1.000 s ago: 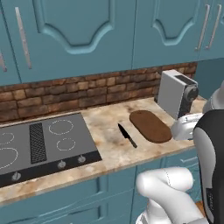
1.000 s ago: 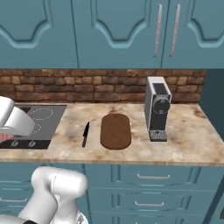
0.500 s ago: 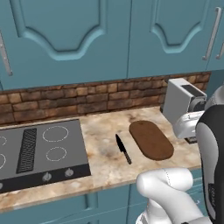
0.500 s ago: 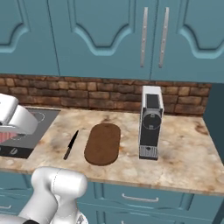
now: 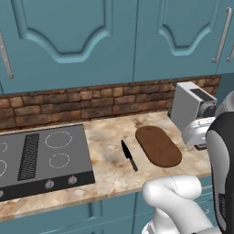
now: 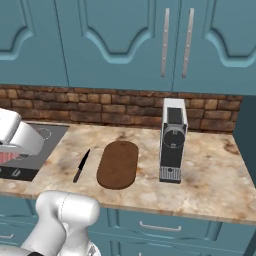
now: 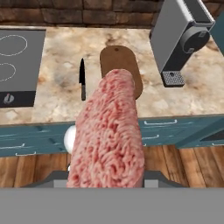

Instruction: Retrieve the steak from the fridge and place it on the cutting board.

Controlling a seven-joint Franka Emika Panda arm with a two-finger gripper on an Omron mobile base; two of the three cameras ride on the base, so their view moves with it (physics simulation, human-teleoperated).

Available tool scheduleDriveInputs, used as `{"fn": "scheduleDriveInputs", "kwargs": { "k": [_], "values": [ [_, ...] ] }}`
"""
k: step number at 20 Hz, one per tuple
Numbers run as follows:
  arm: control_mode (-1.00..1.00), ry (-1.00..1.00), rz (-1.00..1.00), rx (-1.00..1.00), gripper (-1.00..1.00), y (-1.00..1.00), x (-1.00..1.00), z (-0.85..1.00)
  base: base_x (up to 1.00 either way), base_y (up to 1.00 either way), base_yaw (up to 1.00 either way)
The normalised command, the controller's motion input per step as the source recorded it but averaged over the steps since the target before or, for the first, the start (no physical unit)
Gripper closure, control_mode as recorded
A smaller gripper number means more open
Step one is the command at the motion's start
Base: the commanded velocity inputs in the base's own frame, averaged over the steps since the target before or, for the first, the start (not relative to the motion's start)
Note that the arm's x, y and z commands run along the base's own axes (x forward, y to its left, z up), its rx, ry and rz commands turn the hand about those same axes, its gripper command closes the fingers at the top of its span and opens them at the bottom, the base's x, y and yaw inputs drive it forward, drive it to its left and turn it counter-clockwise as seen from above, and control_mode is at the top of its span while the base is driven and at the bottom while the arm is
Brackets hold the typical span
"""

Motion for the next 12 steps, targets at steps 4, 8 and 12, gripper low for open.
{"fn": "scheduleDriveInputs", "kwargs": {
  "k": [4,8,12],
  "values": [
    [-1.00,0.00,0.00,0.03,1.00,-0.13,0.00,-0.12,0.00,0.00,0.00],
    [-1.00,0.00,0.00,0.12,1.00,-0.34,0.00,-0.48,0.00,0.00,0.00],
    [-1.00,-0.02,0.00,0.09,1.00,-0.23,0.00,-0.38,0.00,0.00,0.00]
  ]
}}
